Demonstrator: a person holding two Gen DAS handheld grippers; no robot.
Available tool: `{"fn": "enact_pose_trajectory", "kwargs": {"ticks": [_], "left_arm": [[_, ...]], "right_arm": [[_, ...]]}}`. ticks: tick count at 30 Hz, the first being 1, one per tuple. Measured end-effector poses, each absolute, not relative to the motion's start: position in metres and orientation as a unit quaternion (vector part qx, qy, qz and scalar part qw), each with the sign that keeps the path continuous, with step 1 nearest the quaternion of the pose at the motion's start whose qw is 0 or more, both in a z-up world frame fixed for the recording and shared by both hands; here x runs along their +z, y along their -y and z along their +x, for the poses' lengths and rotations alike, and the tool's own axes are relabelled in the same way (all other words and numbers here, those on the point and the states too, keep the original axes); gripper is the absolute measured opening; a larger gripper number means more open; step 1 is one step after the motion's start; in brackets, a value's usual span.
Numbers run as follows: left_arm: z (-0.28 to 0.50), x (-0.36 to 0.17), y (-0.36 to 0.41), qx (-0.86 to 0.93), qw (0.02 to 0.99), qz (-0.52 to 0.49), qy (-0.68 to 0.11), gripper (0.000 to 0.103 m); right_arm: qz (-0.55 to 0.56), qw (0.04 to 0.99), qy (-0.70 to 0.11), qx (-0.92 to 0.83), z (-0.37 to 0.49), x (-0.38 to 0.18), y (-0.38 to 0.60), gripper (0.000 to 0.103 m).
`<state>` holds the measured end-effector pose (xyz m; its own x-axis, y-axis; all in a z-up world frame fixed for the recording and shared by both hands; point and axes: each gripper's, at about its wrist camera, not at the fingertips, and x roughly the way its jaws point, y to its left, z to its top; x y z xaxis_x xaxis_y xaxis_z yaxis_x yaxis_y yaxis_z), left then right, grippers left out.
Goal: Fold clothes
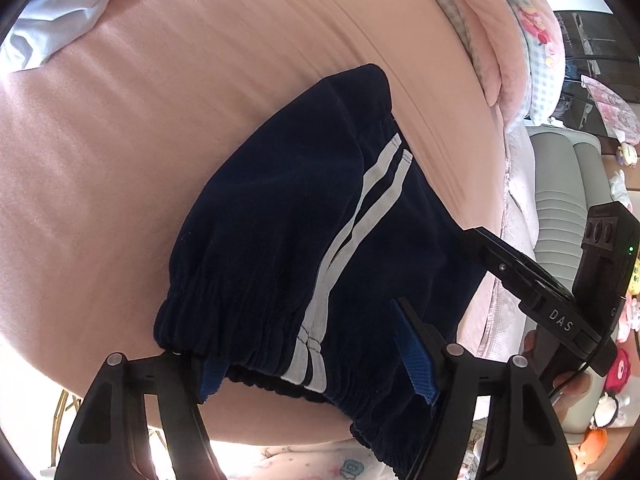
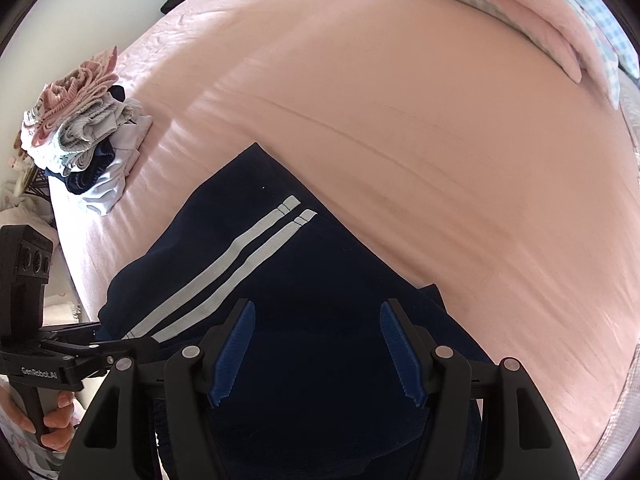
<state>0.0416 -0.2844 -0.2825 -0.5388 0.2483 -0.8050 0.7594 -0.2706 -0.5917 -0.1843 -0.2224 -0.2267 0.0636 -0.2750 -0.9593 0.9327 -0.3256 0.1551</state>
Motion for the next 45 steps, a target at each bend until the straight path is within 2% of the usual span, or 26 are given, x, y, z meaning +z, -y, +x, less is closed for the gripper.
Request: {"fn": "enact_pose_trajectory", "kwargs": {"ticks": [1, 4, 5, 6, 9, 17, 24, 31, 45], "left_arm": [[0.041, -0.283, 0.285, -0.665, 0.196, 0.442, -0.569, 0.060], [0.037, -0.286, 0.286, -0.667, 0.206, 0.446, -0.560, 0.038], [0.036, -0.287, 0.286, -0.668, 0.210, 0.448, -0.556, 0.025], [0.036, -0.286, 0.286, -0.672, 0.211, 0.452, -0.547, 0.018], [0.041, -0.284, 0.292, -0.672, 0.197, 0.442, -0.560, 0.010], [0.058, -0.264, 0.310, -0.697, 0.210, 0.443, -0.524, 0.007], [0.071, -0.278, 0.326, -0.669, 0.202, 0.451, -0.555, 0.007], [0.069, -0.275, 0.323, -0.686, 0.191, 0.460, -0.529, 0.007], [0.072, -0.276, 0.329, -0.689, 0.188, 0.476, -0.514, 0.007]], "right_arm": [[0.538, 0.492, -0.308, -0.611, -0.185, -0.228, 0.224, 0.065], [0.538, 0.499, -0.315, -0.602, -0.184, -0.232, 0.230, 0.065], [0.539, 0.501, -0.317, -0.599, -0.185, -0.233, 0.233, 0.065], [0.539, 0.502, -0.319, -0.596, -0.186, -0.235, 0.235, 0.065], [0.542, 0.507, -0.320, -0.588, -0.187, -0.238, 0.244, 0.065], [0.548, 0.535, -0.331, -0.551, -0.181, -0.245, 0.276, 0.065], [0.570, 0.553, -0.328, -0.511, -0.171, -0.257, 0.302, 0.065], [0.616, 0.538, -0.327, -0.474, -0.176, -0.284, 0.318, 0.065], [0.693, 0.558, -0.218, -0.401, -0.172, -0.297, 0.326, 0.064]]}}
